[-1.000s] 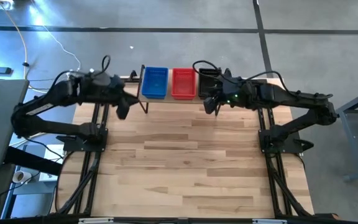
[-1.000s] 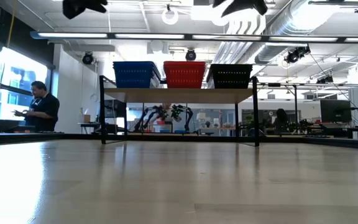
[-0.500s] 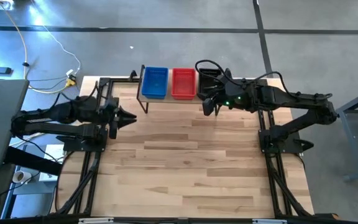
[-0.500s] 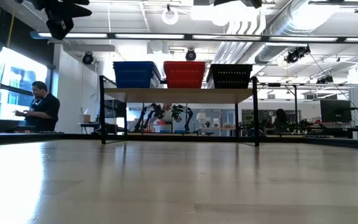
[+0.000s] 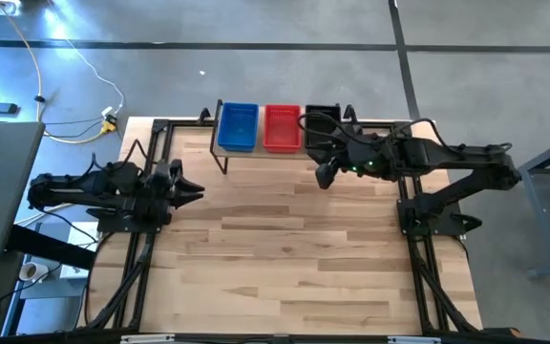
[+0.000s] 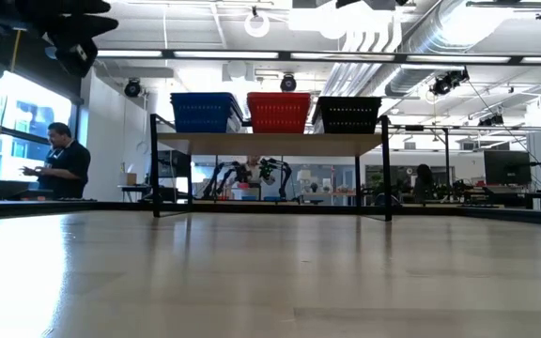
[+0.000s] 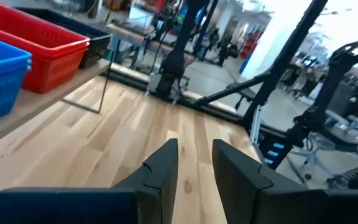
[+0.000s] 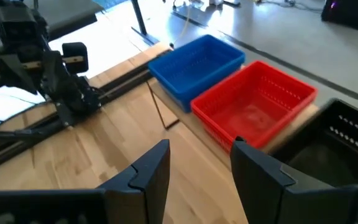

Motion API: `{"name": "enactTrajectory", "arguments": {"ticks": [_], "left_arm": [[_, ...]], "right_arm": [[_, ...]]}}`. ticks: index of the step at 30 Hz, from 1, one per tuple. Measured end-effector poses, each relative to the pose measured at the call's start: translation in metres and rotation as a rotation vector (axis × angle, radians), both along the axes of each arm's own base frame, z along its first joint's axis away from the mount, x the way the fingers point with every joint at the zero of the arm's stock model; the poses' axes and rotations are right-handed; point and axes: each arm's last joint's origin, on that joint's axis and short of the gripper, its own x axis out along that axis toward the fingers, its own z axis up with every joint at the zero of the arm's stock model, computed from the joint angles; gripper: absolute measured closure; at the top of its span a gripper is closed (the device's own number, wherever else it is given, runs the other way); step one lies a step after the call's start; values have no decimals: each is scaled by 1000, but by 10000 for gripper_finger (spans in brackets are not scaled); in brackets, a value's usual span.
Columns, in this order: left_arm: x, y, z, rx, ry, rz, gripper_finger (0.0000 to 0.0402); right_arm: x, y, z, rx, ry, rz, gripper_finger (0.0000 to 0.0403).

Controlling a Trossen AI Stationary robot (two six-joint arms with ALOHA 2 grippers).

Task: Stack baskets on shelf by color
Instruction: Return to Home Position

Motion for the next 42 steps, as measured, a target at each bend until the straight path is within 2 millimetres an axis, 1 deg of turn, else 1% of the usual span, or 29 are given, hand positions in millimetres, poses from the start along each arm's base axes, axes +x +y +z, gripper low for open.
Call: {"name": "enactTrajectory", "arguments": {"ticks": [6,11,16,18,24,28,31,34,37,42], "left_arm": [[-7,-2,-13,9,-104,-17,312],[-10,-2,-24,17,-138,-13,312],[-13,-2,-33,21,-199,-14,312],[-10,-2,-39,22,-210,-14,312],[-6,-2,-50,12,-187,-16,312],[-4,-2,-54,27,-204,-16,312],[-4,-2,-56,29,-197,-13,312],[-4,-2,-56,31,-197,-17,312],[-4,-2,-56,31,-197,-16,312],[-4,-2,-56,31,-196,-16,312]], "right_arm": [[-14,0,9,-12,-12,26,249],[-35,-1,20,-47,-27,40,249],[-67,-4,28,-84,-7,-20,249],[-81,-6,31,-92,-7,-44,249],[-124,-9,38,-121,2,-101,249],[-155,-11,40,-143,-16,-143,249],[-173,-12,30,-138,-70,-141,249],[-188,-12,12,-102,-166,-120,249],[-194,-11,-8,-92,-241,-59,249],[-200,-10,-47,-97,-269,-21,249]]}}
